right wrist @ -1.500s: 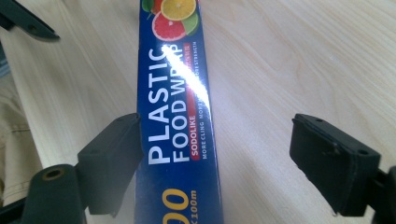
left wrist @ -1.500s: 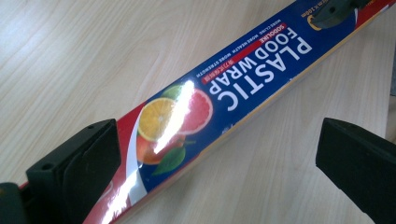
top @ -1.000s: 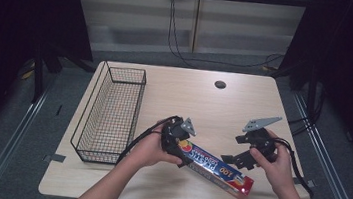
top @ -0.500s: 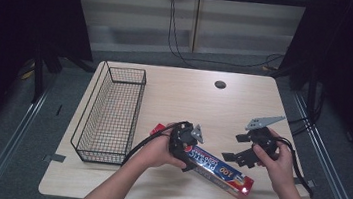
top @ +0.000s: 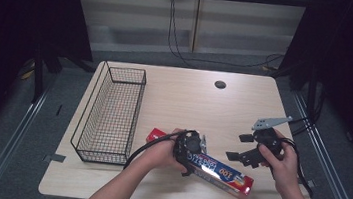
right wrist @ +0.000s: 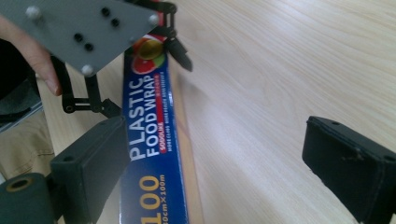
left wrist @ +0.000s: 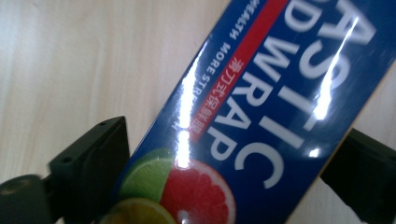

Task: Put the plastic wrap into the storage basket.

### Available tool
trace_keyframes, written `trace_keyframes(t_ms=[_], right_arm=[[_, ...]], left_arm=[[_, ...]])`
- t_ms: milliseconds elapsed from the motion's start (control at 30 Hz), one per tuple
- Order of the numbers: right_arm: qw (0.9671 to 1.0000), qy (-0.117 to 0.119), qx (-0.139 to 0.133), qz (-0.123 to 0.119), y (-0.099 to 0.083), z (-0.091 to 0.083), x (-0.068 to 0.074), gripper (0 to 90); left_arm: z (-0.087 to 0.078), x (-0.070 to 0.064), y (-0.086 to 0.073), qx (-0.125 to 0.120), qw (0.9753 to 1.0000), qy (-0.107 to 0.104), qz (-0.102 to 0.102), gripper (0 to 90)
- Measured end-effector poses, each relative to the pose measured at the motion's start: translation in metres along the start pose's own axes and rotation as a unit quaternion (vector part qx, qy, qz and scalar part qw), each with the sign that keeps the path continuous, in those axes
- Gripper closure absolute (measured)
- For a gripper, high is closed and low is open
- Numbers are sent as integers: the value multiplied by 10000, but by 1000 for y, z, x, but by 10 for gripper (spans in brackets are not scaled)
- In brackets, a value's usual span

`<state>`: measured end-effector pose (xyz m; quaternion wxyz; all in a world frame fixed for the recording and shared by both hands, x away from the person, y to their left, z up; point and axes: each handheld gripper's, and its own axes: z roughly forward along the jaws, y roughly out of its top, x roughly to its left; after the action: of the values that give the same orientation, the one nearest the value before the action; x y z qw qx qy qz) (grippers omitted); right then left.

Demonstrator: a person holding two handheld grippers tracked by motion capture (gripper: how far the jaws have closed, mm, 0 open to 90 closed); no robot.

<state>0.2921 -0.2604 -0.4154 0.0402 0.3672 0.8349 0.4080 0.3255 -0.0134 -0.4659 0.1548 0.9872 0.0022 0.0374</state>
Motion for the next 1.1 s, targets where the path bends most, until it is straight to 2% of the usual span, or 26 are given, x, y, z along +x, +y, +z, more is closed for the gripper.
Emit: trace_keyframes(t_ms=[67,133,167,200,233,267,300,367,433,467,533,567,600,633,667,700,733,800,833,867,933,967,1033,1067,1100], right_arm=[[10000,22,-42,31,-1,-1,-1,73],[10000,-11,-67,72,-2,-3,-3,76],[9999,3,-74,73,-2,-3,-3,75],[9999,14,-80,94,-2,-4,-3,76],[9999,8,-103,105,-3,-4,-4,77],[9999,21,-108,88,-3,-5,-3,76],[9999,31,-113,102,-3,-5,-3,77],[9998,41,-136,118,-3,-6,-3,77],[9998,44,-138,123,-3,-5,-3,77],[9998,33,-128,114,-3,-5,-3,77],[9998,46,-122,127,-2,-4,-3,77],[9998,57,-124,122,-2,-4,-3,78],[9998,70,-138,127,-2,-3,-3,78],[9998,69,-145,135,-2,-3,-3,78],[9998,70,-152,134,-2,-3,-3,78],[9998,71,-159,128,-2,-3,-4,78],[9998,69,-156,140,-1,-4,-3,78],[9998,60,-149,130,-1,-4,-4,80],[9998,64,-152,124,-2,-4,-4,79],[9998,54,-164,125,-2,-4,-4,80],[9998,63,-165,121,-2,-4,-4,80],[9998,57,-168,118,-2,-4,-4,80],[9998,58,-190,89,-2,-4,-5,80],[9997,49,-206,95,-2,-5,-5,80],[9997,51,-208,108,-2,-6,-5,80]], left_arm=[[-4,-3,-1,40,9999,-46,-147,168],[-11,-5,-4,28,9994,-161,-314,287],[-10,-7,-6,-100,9984,-92,-543,330],[-11,-5,-8,6,9973,-219,-705,368],[-10,-4,-11,-73,9944,-307,-1012,393],[-11,-2,-13,-79,9936,-410,-1051,399],[-12,-3,-14,-102,9941,-386,-1005,399],[-11,-4,-15,-141,9938,-325,-1050,392],[-12,-2,-15,-92,9941,-388,-1011,382],[-10,-3,-15,-171,9936,-323,-1073,372],[-9,-1,-13,-203,9943,-310,-1001,348],[-7,-2,-12,-274,9940,-229,-1034,327],[-7,-1,-10,-172,9951,-263,-934,311],[-4,-2,-8,-304,9943,-199,-1005,301],[-5,-1,-6,-236,9945,-317,-967,308],[-3,-2,-5,-272,9940,-254,-1024,324],[-2,-2,-3,-225,9945,-337,-968,340],[0,-2,-2,-226,9951,-268,-925,364],[0,-3,-2,-277,9946,-260,-962,375],[-1,-2,-2,-204,9961,-262,-811,390],[-2,-2,-1,-85,9966,-295,-766,403],[-3,-2,0,-58,9964,-336,-782,409],[-2,-6,0,-161,9958,-208,-882,416],[-3,-6,0,-110,9968,-145,-774,419],[-4,-6,0,-92,9960,-214,-863,421]])
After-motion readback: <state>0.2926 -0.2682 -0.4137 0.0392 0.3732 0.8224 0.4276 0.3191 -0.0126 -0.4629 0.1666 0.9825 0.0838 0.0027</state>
